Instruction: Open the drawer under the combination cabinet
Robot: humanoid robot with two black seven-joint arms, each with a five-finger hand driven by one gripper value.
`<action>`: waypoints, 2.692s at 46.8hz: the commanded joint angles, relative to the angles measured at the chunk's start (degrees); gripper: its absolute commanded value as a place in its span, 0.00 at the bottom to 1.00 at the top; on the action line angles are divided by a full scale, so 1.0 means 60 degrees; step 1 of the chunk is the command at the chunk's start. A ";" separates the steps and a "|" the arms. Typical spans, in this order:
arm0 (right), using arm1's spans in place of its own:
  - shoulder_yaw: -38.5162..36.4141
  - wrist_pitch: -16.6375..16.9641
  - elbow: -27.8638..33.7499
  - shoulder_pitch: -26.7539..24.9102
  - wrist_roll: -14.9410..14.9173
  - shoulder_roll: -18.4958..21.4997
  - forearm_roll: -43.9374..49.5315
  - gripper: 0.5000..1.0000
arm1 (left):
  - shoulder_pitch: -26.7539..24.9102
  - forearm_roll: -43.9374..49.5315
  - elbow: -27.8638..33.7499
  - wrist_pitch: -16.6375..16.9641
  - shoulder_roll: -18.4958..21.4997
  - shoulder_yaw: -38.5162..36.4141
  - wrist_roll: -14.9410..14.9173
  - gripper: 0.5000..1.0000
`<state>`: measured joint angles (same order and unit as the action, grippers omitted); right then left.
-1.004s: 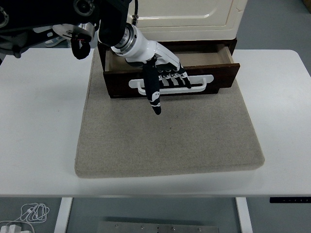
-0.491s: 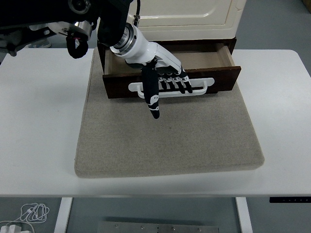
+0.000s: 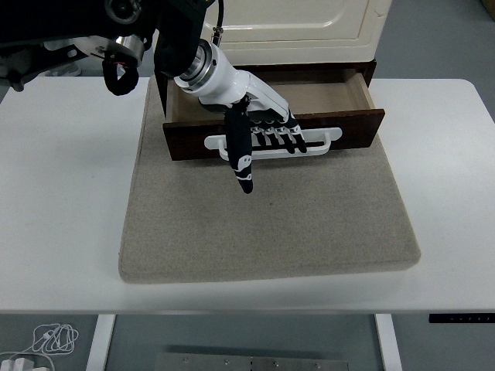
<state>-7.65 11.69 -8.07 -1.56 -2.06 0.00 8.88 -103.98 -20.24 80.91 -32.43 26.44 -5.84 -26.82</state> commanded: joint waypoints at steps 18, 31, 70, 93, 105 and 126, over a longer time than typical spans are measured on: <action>0.0000 0.0000 -0.0002 -0.0004 0.0006 0.0000 0.0000 0.85 | 0.0001 0.0003 0.0167 -0.0162 0.0120 0.0123 0.0001 1.00; 0.0000 0.0000 -0.0002 -0.0004 0.0006 0.0000 0.0000 0.85 | 0.0015 0.0106 0.0285 -0.0429 0.0222 0.0518 0.0001 1.00; 0.0000 0.0000 0.0013 -0.0004 -0.0009 0.0000 0.0000 0.85 | 0.0279 0.0121 -0.3097 -0.0429 0.0178 0.8134 0.2549 1.00; 0.0015 0.0000 -0.0002 -0.0003 0.0006 0.0000 0.0000 0.85 | 0.0147 0.0369 -0.7111 0.3893 0.1145 0.8956 0.5128 1.00; 0.0015 0.0000 -0.0046 -0.0004 0.0006 0.0000 0.0015 0.85 | 0.0806 0.3371 -0.9440 0.4731 0.1028 0.8795 0.4968 1.00; 0.0015 0.0000 -0.0017 -0.0004 -0.0009 0.0000 0.0000 0.85 | 0.3574 0.6096 -1.0320 0.4877 0.0340 0.8927 0.4323 1.00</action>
<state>-7.54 11.66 -8.15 -1.66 -2.09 0.00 8.89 -84.41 14.61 20.58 -3.14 29.95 47.69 -0.51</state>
